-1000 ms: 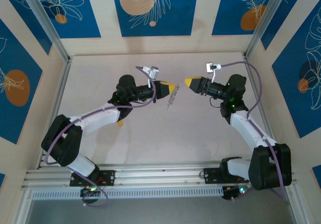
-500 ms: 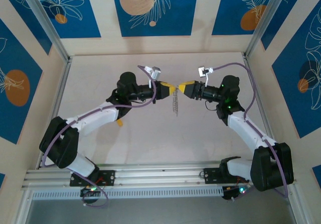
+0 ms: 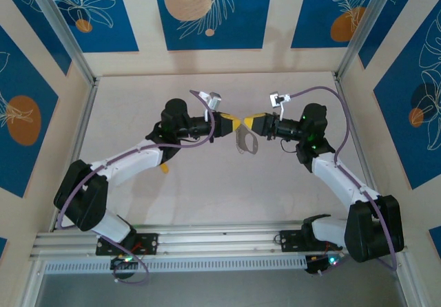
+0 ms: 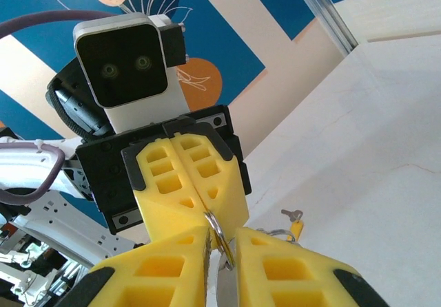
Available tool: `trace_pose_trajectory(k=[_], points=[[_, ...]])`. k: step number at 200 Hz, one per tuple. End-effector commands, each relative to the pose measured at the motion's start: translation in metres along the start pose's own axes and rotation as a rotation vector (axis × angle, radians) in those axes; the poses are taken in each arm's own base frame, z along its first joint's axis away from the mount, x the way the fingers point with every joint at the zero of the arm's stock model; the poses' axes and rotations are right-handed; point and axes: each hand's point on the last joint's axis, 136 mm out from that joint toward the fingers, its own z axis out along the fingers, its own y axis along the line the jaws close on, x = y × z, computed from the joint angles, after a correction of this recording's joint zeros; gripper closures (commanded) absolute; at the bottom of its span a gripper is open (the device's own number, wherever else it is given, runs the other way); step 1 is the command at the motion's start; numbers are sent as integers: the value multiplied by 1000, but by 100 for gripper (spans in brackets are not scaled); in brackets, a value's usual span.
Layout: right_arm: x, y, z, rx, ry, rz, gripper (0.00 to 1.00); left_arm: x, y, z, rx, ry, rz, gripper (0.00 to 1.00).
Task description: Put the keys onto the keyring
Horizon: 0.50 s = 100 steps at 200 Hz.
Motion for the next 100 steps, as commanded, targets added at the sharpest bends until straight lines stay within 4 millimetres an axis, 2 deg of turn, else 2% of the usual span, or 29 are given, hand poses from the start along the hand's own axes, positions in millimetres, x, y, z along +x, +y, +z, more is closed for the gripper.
trace_pose_trajectory(k=[1,16,37,78,100], points=[[-3,15,0,-35,13,-46,82,-23,-26,-1,61,-42,79,100],[-2,15,0,-35,15,-48,84,-22,-25,-1,61,-41,78,100],[-2,15,1,-35,16,-49,100,-24,-25,-1,62,-43,78,100],[-4,14,0,-22,3,-55,100,-25,-27,-2,68,-54,70,100],[-8,14,-3,-12,-17,-60,100,-23,-28,-5,69,-63,66,77]])
